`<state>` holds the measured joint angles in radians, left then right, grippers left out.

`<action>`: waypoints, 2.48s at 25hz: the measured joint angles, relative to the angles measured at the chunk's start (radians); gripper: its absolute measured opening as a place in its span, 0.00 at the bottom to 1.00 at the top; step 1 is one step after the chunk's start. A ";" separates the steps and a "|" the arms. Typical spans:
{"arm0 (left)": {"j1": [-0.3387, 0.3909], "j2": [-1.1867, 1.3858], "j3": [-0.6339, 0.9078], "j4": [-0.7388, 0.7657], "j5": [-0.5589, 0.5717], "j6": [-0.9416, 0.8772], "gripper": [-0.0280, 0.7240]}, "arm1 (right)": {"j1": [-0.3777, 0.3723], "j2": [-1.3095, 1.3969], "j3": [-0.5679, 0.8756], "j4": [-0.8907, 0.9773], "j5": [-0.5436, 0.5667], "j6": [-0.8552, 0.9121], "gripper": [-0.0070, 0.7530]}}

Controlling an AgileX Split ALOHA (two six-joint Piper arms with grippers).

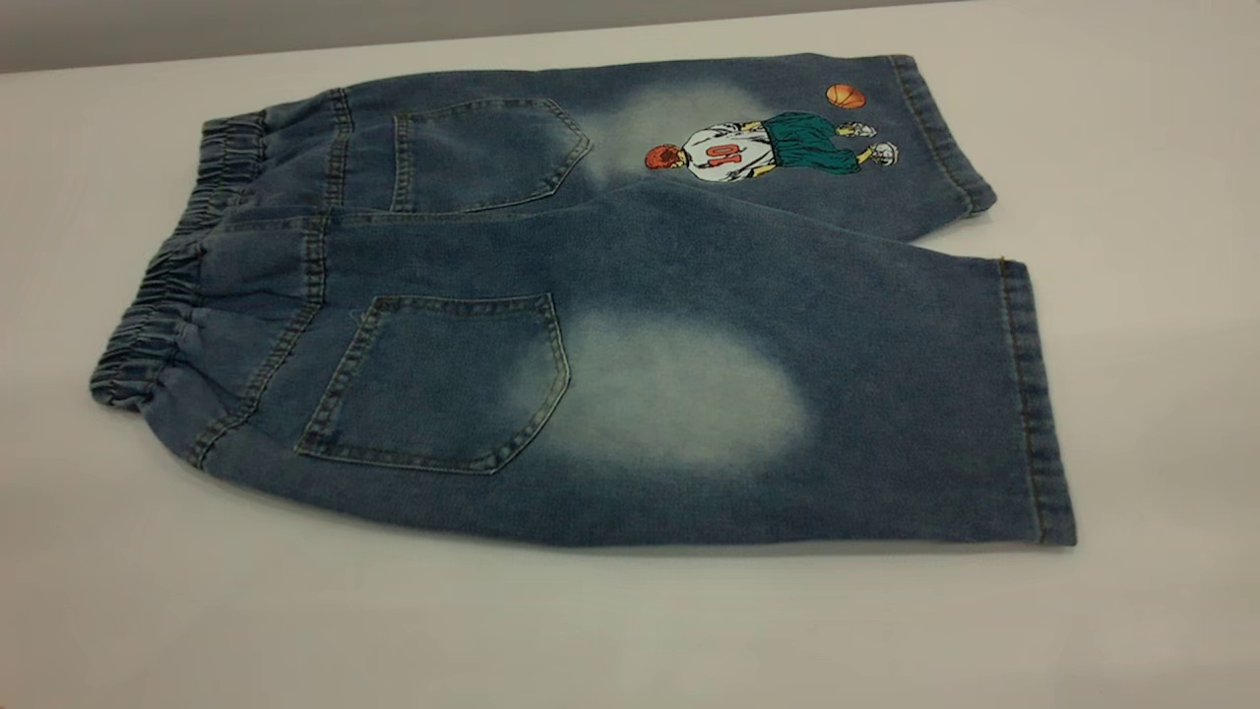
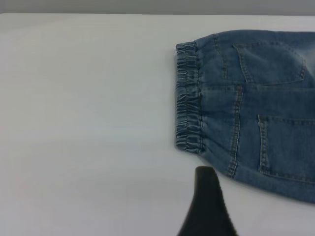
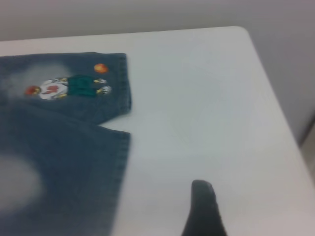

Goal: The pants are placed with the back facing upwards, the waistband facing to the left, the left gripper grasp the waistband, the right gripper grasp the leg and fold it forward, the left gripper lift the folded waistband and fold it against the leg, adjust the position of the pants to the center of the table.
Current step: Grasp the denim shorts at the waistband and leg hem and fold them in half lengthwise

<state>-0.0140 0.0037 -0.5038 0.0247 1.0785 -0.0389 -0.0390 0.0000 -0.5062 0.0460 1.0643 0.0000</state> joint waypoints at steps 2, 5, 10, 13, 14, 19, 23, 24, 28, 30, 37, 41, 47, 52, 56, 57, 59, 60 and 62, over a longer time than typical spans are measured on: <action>0.000 0.015 0.000 0.001 0.000 -0.003 0.66 | 0.000 0.015 -0.006 0.047 -0.003 0.000 0.58; 0.000 0.076 -0.020 0.001 -0.019 -0.034 0.66 | 0.000 0.099 -0.039 0.120 -0.053 -0.024 0.58; 0.000 0.249 -0.075 -0.025 -0.167 -0.115 0.66 | 0.000 0.305 -0.116 0.288 -0.180 -0.141 0.58; 0.000 0.374 -0.077 -0.084 -0.285 -0.137 0.66 | 0.000 0.438 -0.135 0.425 -0.263 -0.257 0.58; 0.000 0.412 -0.077 -0.111 -0.333 -0.133 0.66 | 0.000 0.486 -0.135 0.468 -0.281 -0.302 0.58; 0.000 0.646 -0.077 -0.236 -0.533 -0.066 0.66 | 0.000 0.718 -0.135 0.759 -0.285 -0.564 0.58; 0.000 0.825 -0.076 -0.260 -0.647 -0.065 0.66 | 0.001 0.891 -0.128 1.000 -0.165 -0.771 0.58; 0.000 0.869 -0.076 -0.260 -0.675 -0.065 0.66 | 0.001 0.937 -0.119 1.059 -0.142 -0.824 0.58; 0.000 1.005 -0.076 -0.261 -0.788 -0.049 0.66 | 0.001 1.111 -0.068 1.244 -0.092 -1.006 0.58; 0.000 1.059 -0.076 -0.261 -0.842 -0.049 0.66 | 0.001 1.190 -0.026 1.323 -0.107 -1.083 0.58; 0.000 1.126 -0.076 -0.261 -0.941 -0.021 0.66 | 0.000 1.475 0.088 1.484 -0.087 -1.297 0.58; 0.000 1.126 -0.076 -0.261 -0.936 -0.020 0.66 | 0.000 1.594 0.100 1.502 -0.108 -1.364 0.58; 0.000 1.125 -0.077 -0.261 -0.936 -0.021 0.66 | -0.001 1.776 0.100 1.506 -0.217 -1.383 0.58; 0.000 1.125 -0.077 -0.261 -0.934 -0.021 0.66 | -0.001 1.929 0.100 1.590 -0.254 -1.486 0.58; 0.000 1.125 -0.078 -0.261 -0.930 -0.021 0.66 | -0.027 2.028 0.099 1.639 -0.283 -1.556 0.58; 0.000 1.125 -0.078 -0.261 -0.930 -0.021 0.66 | -0.041 2.045 0.099 1.639 -0.284 -1.566 0.58; 0.000 1.125 -0.078 -0.261 -0.930 -0.021 0.66 | -0.073 2.060 0.099 1.634 -0.283 -1.571 0.58; 0.000 1.125 -0.078 -0.261 -0.930 -0.021 0.66 | -0.092 2.060 0.099 1.630 -0.283 -1.571 0.58; 0.000 1.125 -0.078 -0.261 -0.930 -0.021 0.66 | -0.125 2.059 0.099 1.626 -0.282 -1.571 0.58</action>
<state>-0.0140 1.1284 -0.5816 -0.2360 0.1487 -0.0595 -0.1636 2.0588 -0.4075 1.6718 0.7823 -1.5711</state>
